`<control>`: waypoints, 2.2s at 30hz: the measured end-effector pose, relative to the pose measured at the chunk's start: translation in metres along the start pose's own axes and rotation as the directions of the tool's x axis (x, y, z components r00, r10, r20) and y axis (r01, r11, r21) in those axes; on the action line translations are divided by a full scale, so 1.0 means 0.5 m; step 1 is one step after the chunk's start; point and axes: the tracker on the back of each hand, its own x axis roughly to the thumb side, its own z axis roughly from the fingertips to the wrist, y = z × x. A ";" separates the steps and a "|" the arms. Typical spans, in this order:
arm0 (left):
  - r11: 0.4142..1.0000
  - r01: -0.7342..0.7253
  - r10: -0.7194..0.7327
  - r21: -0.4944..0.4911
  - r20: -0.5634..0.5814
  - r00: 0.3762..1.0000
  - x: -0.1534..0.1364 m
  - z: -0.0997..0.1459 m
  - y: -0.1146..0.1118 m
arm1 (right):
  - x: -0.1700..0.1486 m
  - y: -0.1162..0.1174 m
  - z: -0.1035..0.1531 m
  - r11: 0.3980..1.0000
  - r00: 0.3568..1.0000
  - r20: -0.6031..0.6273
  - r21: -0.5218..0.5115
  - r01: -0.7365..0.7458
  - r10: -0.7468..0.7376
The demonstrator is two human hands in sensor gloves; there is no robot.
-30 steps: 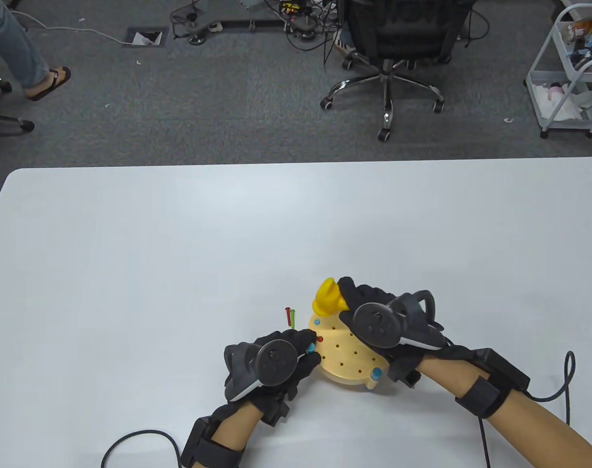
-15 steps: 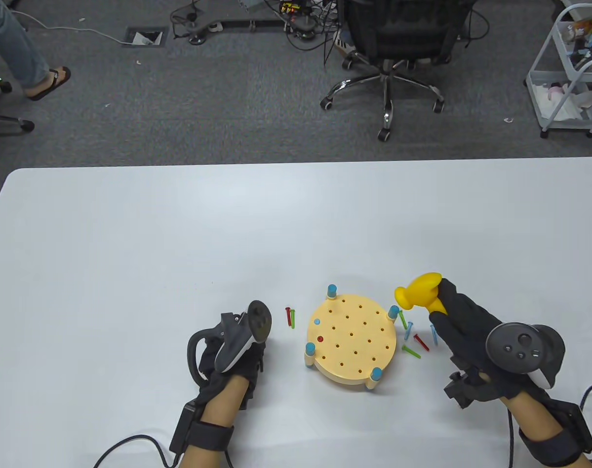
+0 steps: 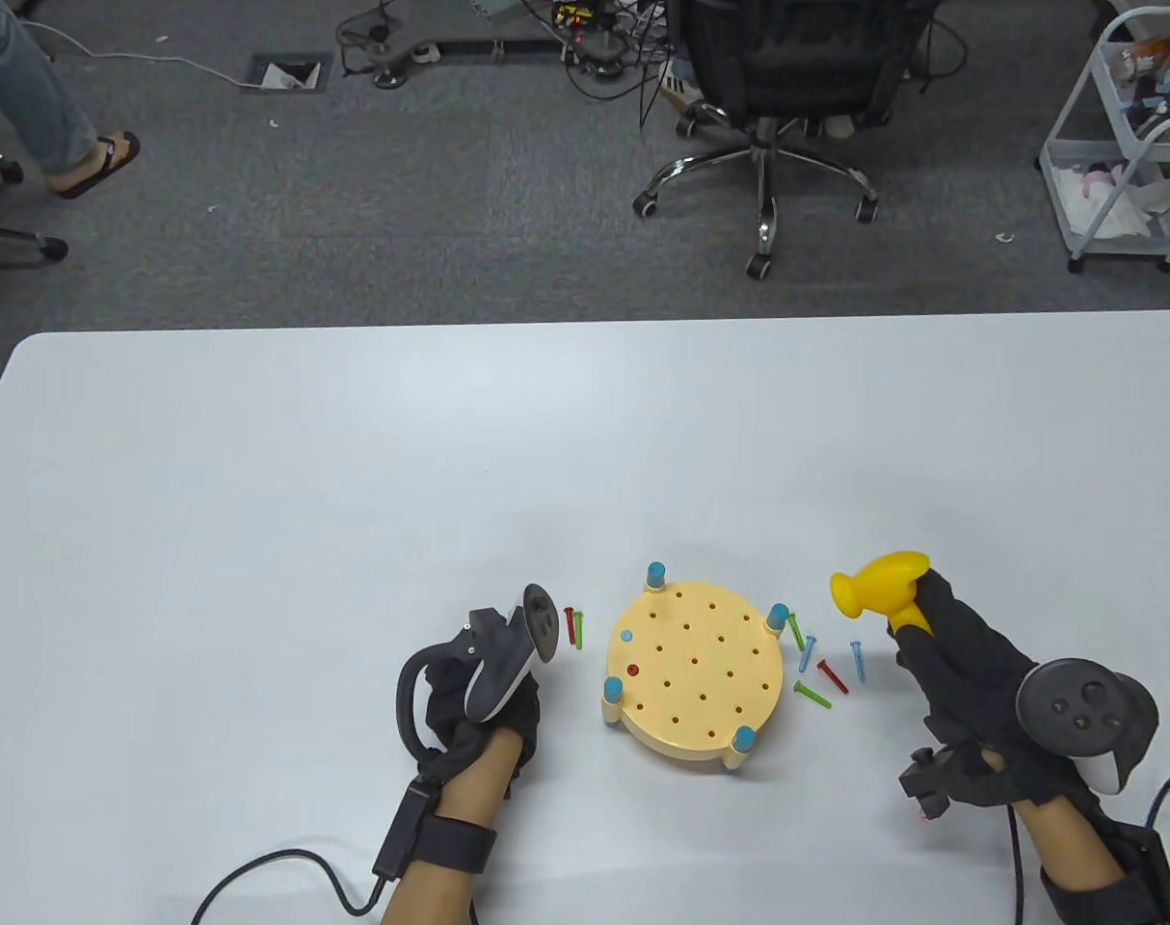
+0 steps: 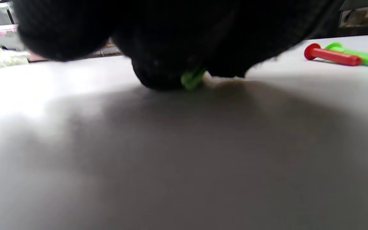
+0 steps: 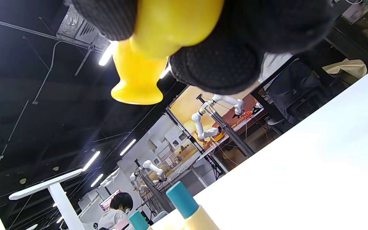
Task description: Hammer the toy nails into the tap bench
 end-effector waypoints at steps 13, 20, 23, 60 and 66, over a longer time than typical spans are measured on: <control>0.721 -0.688 0.508 0.085 0.611 0.607 -0.013 0.162 0.173 | -0.002 0.044 0.003 0.997 0.999 0.012 0.066 -0.050 0.050; 0.941 -0.202 -0.034 0.273 0.667 0.745 0.169 0.221 0.178 | 0.001 0.060 0.009 0.986 0.989 0.052 0.088 -0.142 0.137; 0.945 -0.009 -0.210 0.326 0.630 0.747 0.213 0.217 0.173 | 0.002 0.060 0.011 0.987 0.989 0.061 0.089 -0.136 0.131; 0.959 -0.177 0.017 0.221 0.580 0.815 0.080 0.191 0.111 | 0.090 0.127 0.026 0.900 0.858 0.328 0.049 -0.432 0.394; 0.948 -0.290 0.157 0.128 0.607 0.779 0.076 0.163 0.082 | 0.159 0.170 0.002 0.867 0.800 0.437 0.084 -0.491 0.410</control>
